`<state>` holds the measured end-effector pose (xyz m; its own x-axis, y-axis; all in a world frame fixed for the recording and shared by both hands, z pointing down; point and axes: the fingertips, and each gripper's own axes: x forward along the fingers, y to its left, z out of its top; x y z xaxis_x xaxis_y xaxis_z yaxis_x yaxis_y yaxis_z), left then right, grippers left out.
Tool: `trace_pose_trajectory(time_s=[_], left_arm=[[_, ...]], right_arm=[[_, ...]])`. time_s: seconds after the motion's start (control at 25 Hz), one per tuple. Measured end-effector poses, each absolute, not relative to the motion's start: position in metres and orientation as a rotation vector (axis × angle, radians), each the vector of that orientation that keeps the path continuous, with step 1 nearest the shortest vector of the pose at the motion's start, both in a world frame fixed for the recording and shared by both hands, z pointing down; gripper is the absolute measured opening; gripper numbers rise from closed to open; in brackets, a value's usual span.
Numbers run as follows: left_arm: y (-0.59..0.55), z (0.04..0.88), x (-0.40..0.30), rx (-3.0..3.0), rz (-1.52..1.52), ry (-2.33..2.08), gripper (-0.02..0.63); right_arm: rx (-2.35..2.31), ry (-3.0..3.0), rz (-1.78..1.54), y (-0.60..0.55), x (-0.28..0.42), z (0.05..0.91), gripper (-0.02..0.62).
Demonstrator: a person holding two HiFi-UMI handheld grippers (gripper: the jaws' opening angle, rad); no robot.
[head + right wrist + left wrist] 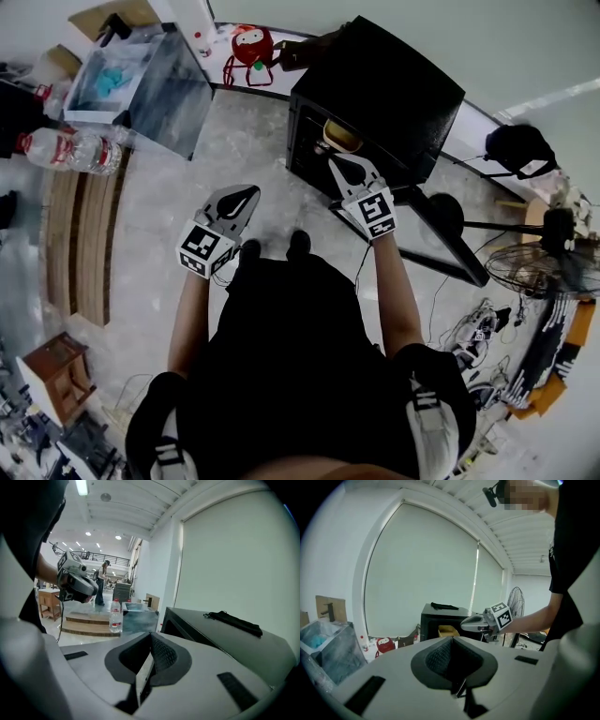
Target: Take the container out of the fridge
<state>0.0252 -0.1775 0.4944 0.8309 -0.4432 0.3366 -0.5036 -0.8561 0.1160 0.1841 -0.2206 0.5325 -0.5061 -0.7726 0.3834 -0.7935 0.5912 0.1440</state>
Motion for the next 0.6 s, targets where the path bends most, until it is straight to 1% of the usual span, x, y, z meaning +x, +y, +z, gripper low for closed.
trace_pose_trajectory(time_s=[0.32,0.52,0.6], left_arm=[[-0.182,0.494,0.018,2.78,0.445,-0.822,0.021],[-0.181,0.498,0.017,2.763,0.452,-0.856,0.021],[-0.18,0.497,0.015,2.754,0.452,-0.873,0.021]], right_arm=[[1.239,-2.328,0.019,-0.237,0.197,0.557,0.01],[1.204,-2.297,-0.018,-0.247,0.199,0.576,0.056],[1.208,-2.287,-0.02,-0.251,0.201,0.579,0.063]])
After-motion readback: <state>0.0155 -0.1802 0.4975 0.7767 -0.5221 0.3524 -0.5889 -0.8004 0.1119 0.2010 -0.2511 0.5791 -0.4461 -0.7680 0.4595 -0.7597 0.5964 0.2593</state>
